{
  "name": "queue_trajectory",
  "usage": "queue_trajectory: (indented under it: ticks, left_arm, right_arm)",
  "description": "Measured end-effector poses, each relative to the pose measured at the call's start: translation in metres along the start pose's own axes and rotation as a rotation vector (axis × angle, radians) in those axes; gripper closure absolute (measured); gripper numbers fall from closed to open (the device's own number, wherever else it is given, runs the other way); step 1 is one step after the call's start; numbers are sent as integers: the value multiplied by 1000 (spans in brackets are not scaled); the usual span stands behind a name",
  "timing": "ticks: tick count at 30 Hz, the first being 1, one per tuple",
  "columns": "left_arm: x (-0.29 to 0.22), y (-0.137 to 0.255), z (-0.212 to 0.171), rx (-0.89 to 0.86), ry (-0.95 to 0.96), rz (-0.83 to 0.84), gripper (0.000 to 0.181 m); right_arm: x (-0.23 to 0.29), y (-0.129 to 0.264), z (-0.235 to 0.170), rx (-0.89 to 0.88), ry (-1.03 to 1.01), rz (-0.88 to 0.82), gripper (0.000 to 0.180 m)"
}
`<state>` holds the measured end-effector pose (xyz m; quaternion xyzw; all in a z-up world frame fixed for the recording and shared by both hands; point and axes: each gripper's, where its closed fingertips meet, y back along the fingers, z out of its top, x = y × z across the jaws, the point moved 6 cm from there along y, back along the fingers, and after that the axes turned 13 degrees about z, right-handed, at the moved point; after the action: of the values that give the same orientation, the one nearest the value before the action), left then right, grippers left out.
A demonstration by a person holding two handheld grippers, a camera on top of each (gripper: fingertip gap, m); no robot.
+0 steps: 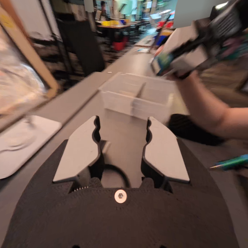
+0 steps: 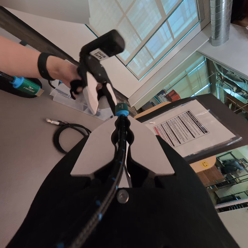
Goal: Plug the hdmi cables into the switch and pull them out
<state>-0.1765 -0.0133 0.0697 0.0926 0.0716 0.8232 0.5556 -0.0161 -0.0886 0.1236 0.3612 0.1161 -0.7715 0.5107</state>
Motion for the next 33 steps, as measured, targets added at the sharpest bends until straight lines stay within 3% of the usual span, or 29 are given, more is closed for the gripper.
queue_trajectory:
  ticks: [1, 4, 8, 16, 18, 19, 21, 25, 33]
  left_arm:
    - [1, -8, -10, 1, -87, 76, 120]
    - [1, -40, -49, 192, -295, 189, 109]
    - [0, -73, -98, 303, -535, 253, 117]
    - [17, -107, -130, 376, -586, 306, 133]
    - [21, -110, -138, 402, -624, 308, 155]
    - [23, -110, -138, 390, -643, 312, 156]
    - [25, -106, -134, 382, -655, 332, 157]
    - [22, -83, -91, 176, -721, 492, 159]
    - [7, 4, 9, -270, -1016, 973, 160]
  right_arm:
    - [-1, 7, 0, 4, 0, 4, 171]
    - [-3, 21, 1, 28, 5, 8, 171]
    - [-2, 32, 4, 32, 4, 23, 171]
    - [-2, 38, 9, -1, -1, 33, 171]
    - [-2, 38, 7, -7, -13, 38, 171]
    - [-4, 38, 6, -10, -20, 35, 171]
    - [-5, 39, 3, -23, -41, 36, 171]
    - [-10, 36, -2, -79, -94, 34, 171]
    - [-13, 17, 7, -182, -152, 2, 172]
